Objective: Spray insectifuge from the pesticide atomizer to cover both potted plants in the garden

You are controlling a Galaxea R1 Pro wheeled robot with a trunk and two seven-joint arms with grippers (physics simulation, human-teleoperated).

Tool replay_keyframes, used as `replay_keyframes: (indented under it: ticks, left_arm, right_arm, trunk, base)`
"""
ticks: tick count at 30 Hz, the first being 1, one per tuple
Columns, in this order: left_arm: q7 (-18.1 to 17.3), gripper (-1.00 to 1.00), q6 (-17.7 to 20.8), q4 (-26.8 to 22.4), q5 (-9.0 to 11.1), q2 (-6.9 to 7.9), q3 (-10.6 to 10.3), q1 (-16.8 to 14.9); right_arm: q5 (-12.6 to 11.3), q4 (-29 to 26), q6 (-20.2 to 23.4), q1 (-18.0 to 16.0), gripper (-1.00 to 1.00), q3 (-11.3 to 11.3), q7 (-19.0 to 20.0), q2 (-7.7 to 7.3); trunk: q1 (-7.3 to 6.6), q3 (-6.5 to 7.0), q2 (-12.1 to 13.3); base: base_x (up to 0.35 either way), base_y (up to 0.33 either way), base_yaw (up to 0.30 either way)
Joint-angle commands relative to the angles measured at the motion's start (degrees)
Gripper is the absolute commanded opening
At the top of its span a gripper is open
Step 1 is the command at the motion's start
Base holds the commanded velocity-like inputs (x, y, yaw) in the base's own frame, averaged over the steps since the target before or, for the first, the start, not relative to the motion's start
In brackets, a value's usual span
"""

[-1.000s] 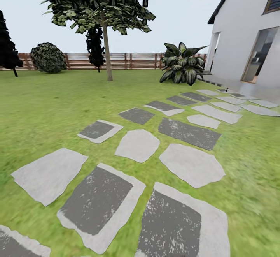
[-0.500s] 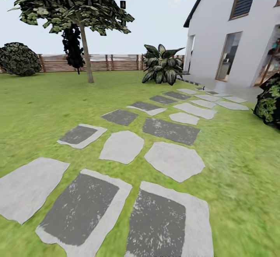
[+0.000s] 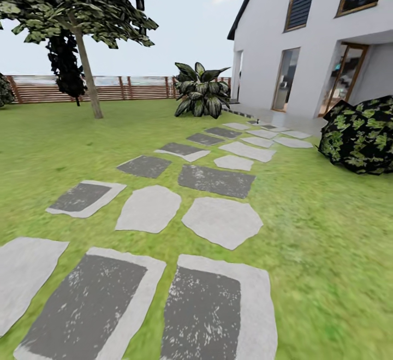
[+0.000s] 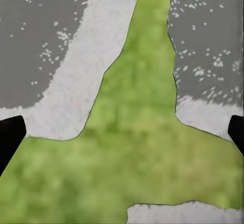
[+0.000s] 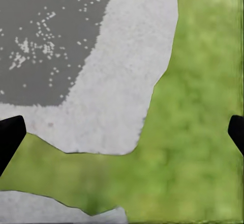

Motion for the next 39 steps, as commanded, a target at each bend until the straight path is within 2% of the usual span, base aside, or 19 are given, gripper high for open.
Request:
replay_keyframes:
  ticks: [1,18,32,39]
  left_arm:
    - [0.0,1.00,-0.2,0.0,0.0,0.01,0.0,0.0]
    - [0.0,1.00,-0.2,0.0,0.0,0.01,-0.1,0.0]
    - [0.0,1.00,-0.2,0.1,-0.1,-0.04,-0.1,0.0]
    - [0.0,1.00,-0.2,0.1,-0.2,-0.03,-0.1,0.0]
  right_arm:
    - [0.0,0.1,-0.2,0.0,1.00,0.0,0.0,0.01]
    - [0.1,0.1,-0.2,0.0,1.00,0.1,0.0,0.27]
    - [0.3,1.8,-0.3,0.0,1.00,0.4,0.1,0.45]
    - [0.4,2.0,-2.3,0.0,1.00,0.4,0.1,0.45]
  trunk:
    - [-0.01,-0.05,0.0]
    - [-0.01,-0.05,0.0]
    - [-0.01,-0.05,0.0]
    - [-0.01,-0.05,0.0]
  base:
    - [0.000,0.000,-0.300]
    - [0.006,0.000,-0.291]
    - [0.311,0.000,-0.016]
    - [0.337,0.000,0.000]
